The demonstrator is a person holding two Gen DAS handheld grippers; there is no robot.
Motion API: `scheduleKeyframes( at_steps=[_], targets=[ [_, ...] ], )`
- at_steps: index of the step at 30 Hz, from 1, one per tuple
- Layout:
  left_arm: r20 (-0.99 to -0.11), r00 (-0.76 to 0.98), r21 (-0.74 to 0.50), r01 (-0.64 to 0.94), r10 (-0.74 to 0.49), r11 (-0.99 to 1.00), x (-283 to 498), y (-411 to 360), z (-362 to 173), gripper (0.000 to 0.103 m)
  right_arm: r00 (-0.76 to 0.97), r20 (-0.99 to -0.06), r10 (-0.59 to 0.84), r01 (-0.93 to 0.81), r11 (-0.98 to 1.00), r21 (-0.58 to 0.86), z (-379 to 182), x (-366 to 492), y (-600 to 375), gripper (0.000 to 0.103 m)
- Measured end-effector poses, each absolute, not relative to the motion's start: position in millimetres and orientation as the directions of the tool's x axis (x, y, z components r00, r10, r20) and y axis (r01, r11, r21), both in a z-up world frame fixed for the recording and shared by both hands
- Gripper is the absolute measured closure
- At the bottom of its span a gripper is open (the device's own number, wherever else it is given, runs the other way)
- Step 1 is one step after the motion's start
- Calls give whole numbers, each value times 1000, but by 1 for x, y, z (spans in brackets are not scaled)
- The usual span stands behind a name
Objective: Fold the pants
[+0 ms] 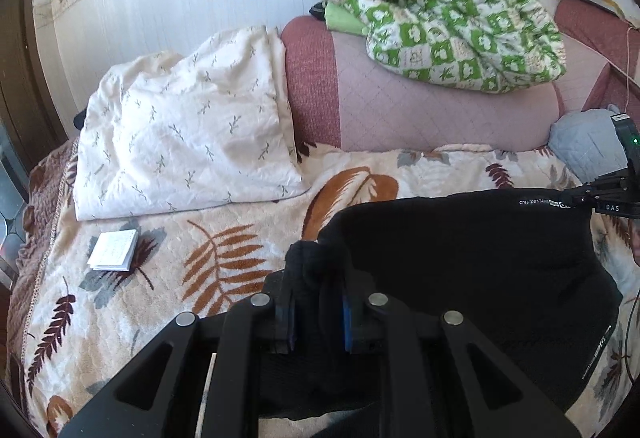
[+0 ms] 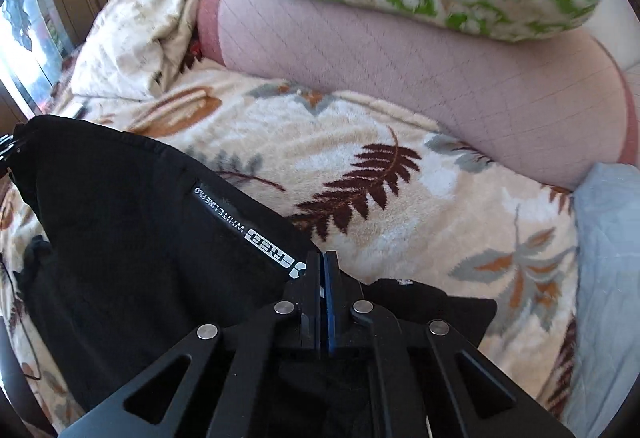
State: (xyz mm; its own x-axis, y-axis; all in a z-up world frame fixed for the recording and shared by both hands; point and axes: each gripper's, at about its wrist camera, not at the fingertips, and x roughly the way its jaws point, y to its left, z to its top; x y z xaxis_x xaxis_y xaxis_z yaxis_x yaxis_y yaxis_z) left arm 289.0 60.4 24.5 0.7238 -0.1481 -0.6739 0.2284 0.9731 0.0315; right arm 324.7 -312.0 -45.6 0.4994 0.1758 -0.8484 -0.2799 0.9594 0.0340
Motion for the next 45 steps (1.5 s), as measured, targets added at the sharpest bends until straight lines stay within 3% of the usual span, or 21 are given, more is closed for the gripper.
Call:
scheduleKeyframes(
  at_steps=[5,10,13,15,19,24,25,26,28,30,31,32,33,34,43,45],
  targets=[
    [-623,762,62,274,-177,960,225,54,45,88,546,-813,200,-275,960,52,-9,248,-317,101],
    [-645,745,82,286,-168,955,150,60,19,84,511,-832,216,-276,958,79,-26,165,-316,101],
    [-689,713,114,287,-133,951,111,71,-14,74,455,-863,218,-258,960,106,-62,112,-315,100],
    [-721,683,121,291,-118,949,89,81,-35,60,416,-885,208,-247,963,110,-86,90,-313,97],
    [-753,644,60,268,-133,961,48,105,-51,57,380,-908,175,-169,979,118,-112,54,-325,97],
    [-713,683,-62,160,-156,985,38,131,-39,50,462,-876,140,-156,985,76,-82,45,-308,94],
    [-705,690,-95,137,-164,986,40,135,-37,50,480,-861,169,-176,980,93,-72,51,-295,82],
    [-696,697,-128,114,-172,985,44,139,-36,50,488,-852,192,-195,975,108,-66,56,-283,55],
    [-678,712,-187,76,-184,980,50,147,-35,50,509,-821,259,-261,955,140,-51,70,-245,16],
    [-659,729,-226,38,-182,973,53,156,-36,50,518,-784,341,-361,919,161,-40,84,-189,17],
    [-655,736,-238,15,-172,971,53,162,-38,50,493,-785,376,-410,896,171,-39,90,-161,25],
    [-653,740,-247,-5,-162,969,54,168,-40,50,455,-788,415,-467,864,185,-39,96,-127,33],
    [-650,744,-258,-22,-156,966,53,176,-42,50,428,-791,437,-508,841,190,-39,102,-102,52],
    [-649,747,-263,-43,-144,964,53,184,-44,50,395,-799,454,-559,809,182,-41,108,-68,62],
    [-622,769,-387,-140,-146,911,52,232,-51,50,239,-879,413,-738,665,112,-91,119,74,62],
    [-619,769,-401,-134,-160,906,53,233,-52,50,243,-903,354,-751,658,56,-109,114,82,77]
  ],
)
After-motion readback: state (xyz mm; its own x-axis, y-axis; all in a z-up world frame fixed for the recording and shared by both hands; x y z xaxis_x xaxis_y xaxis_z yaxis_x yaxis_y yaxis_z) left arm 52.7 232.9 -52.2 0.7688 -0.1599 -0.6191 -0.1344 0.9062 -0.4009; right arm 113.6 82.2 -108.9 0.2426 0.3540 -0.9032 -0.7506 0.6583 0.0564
